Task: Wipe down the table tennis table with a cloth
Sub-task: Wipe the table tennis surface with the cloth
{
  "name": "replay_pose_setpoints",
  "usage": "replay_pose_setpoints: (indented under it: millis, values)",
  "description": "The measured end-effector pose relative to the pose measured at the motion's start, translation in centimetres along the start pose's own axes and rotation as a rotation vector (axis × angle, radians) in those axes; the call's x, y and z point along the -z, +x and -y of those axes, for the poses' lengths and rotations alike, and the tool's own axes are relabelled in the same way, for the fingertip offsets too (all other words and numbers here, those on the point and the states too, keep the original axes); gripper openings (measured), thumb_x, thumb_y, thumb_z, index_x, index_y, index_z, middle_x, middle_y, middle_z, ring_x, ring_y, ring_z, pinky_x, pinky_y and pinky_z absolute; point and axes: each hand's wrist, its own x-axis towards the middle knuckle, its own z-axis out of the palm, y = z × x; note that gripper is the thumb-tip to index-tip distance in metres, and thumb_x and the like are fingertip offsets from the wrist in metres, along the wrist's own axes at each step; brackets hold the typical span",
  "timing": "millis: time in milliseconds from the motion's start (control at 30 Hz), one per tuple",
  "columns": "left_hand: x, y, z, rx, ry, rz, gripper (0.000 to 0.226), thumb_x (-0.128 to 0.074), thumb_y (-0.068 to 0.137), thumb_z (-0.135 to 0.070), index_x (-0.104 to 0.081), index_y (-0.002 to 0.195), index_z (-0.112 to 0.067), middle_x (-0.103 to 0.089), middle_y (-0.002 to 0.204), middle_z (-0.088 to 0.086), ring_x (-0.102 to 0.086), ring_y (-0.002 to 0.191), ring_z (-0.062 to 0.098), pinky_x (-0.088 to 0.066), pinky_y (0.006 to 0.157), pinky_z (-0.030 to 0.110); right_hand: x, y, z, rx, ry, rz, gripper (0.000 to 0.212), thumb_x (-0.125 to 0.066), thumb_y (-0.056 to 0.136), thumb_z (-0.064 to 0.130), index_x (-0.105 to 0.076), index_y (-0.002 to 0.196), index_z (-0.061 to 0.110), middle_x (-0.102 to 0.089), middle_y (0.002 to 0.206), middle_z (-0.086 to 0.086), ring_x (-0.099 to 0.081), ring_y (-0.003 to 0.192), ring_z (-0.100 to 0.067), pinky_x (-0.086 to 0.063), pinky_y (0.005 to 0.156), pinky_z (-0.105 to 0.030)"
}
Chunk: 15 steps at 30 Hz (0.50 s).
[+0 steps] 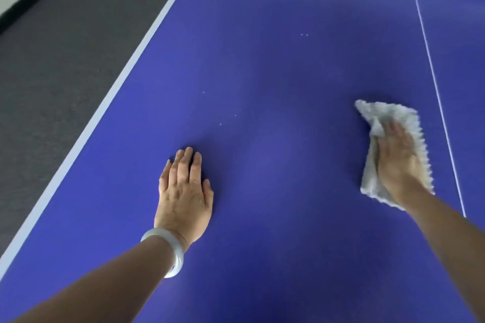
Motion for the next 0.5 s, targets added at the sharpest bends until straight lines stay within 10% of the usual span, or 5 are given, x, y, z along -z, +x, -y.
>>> replay_pose_setpoints:
  millis: [167,333,500]
  values:
    - [-0.1,0.1,0.0,-0.005,-0.003,0.015,0.065,-0.017,0.094,-0.035,-0.038,0.147,-0.004,-0.034,0.155,0.011,-0.027,0.146,0.027,-0.018,0.121,0.044,-2.0,7.8,5.2,-0.432,-0.005,-0.22,0.049,-0.033,0.105,0.021,-0.031,0.15,0.001,-0.031,0.156,-0.018,-0.02,0.149,-0.032,-0.009,0.123,-0.043]
    - [0.2,-0.1,0.1,-0.019,0.023,0.032,0.066,-0.015,0.094,-0.034,-0.036,0.149,-0.004,-0.032,0.157,0.012,-0.024,0.148,0.026,-0.013,0.123,0.043,-8.2,2.4,20.6,0.336,0.016,-0.022,0.052,-0.032,0.104,0.01,-0.028,0.154,0.019,-0.034,0.156,-0.01,-0.026,0.147,-0.027,-0.015,0.124,-0.04]
    - [0.2,0.0,0.3,-0.032,-0.043,0.017,0.063,-0.016,0.096,-0.032,-0.035,0.149,-0.004,-0.032,0.157,0.012,-0.023,0.148,0.026,-0.011,0.123,0.042,-10.8,-7.7,25.0,0.562,-0.058,0.185,0.053,-0.017,0.107,0.02,-0.011,0.158,0.008,-0.003,0.167,-0.007,0.005,0.154,-0.018,0.001,0.126,-0.037]
